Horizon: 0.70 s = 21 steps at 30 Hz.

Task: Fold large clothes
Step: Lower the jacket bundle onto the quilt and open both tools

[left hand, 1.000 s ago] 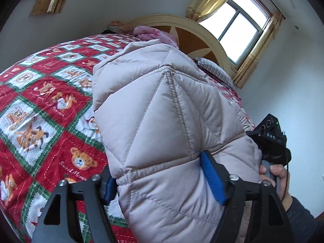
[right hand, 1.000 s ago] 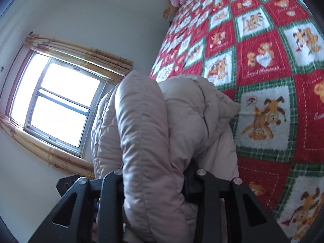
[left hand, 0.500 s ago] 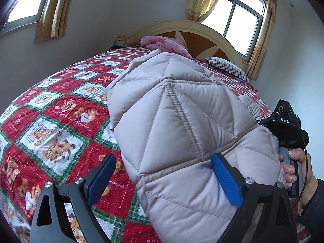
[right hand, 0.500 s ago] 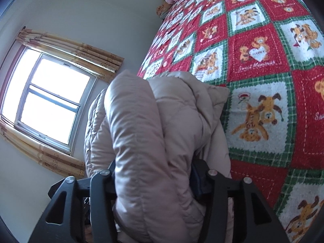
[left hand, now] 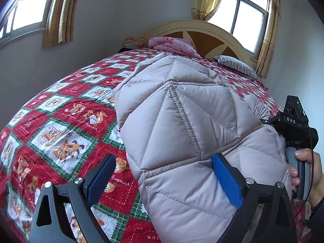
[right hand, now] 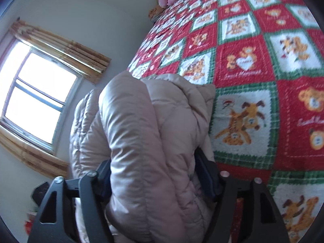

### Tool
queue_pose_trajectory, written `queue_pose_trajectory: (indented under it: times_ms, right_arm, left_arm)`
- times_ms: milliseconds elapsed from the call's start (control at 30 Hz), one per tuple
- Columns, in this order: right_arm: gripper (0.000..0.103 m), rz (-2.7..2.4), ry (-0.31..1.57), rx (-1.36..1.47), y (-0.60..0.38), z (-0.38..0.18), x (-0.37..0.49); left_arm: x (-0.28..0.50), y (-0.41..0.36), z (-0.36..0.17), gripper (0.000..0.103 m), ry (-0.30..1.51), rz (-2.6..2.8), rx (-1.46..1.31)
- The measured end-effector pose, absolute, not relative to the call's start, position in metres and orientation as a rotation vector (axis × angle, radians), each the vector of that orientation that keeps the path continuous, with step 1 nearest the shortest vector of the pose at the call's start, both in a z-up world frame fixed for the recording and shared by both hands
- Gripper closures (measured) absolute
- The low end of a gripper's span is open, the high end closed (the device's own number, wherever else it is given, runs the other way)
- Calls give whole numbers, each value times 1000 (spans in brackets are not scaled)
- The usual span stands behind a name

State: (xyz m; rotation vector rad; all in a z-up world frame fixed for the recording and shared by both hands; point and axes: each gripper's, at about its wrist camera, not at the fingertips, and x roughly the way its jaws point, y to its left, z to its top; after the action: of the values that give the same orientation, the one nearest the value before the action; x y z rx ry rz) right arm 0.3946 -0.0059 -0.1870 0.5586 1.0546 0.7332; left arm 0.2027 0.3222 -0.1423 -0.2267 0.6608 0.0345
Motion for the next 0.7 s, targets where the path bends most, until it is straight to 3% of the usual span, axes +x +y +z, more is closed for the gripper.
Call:
queue_pose_trajectory:
  times_ms: [100, 433, 700]
  right_arm:
    - [18, 689, 1053, 539, -8, -186, 393]
    - [16, 619, 987, 463, -16, -169, 378]
    - [14, 506, 864, 365, -19, -118, 346]
  left_arm:
    - [203, 323, -142, 7, 669, 48, -234]
    - [186, 314, -120, 7, 651, 112, -137]
    - [153, 300, -82, 7, 570, 130, -97]
